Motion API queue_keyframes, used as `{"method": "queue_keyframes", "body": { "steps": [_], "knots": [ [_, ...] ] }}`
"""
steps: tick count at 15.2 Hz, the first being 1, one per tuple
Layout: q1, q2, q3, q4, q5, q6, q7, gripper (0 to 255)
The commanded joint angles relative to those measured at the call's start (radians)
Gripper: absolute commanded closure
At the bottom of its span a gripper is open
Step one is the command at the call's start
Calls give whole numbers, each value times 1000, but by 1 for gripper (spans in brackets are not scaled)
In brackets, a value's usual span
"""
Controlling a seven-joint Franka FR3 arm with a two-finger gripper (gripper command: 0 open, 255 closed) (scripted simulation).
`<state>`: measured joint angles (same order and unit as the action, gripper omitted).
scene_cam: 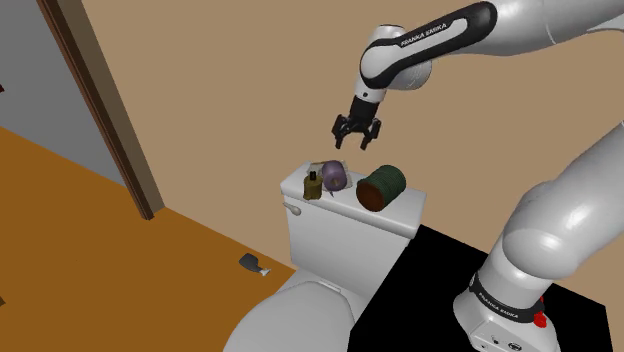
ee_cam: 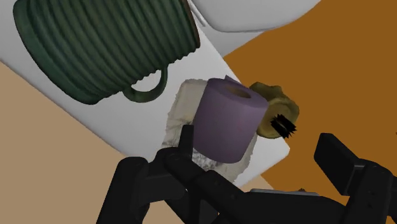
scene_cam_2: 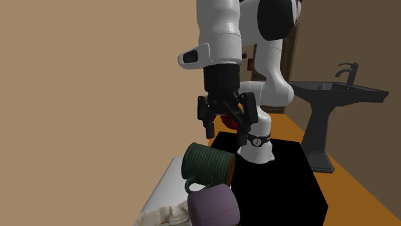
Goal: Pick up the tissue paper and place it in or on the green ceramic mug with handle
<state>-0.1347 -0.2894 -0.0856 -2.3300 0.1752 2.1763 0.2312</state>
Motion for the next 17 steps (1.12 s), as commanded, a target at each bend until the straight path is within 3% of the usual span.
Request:
{"method": "queue_keyframes", "body": {
  "steps": [1,9,17],
  "knots": [
    [-5,73,-21,24,48,54,3,0],
    [-25,355,-75,138,308,212,-36,0],
    [-16,433,-53,137,363,290,-72,0]
  ]
}}
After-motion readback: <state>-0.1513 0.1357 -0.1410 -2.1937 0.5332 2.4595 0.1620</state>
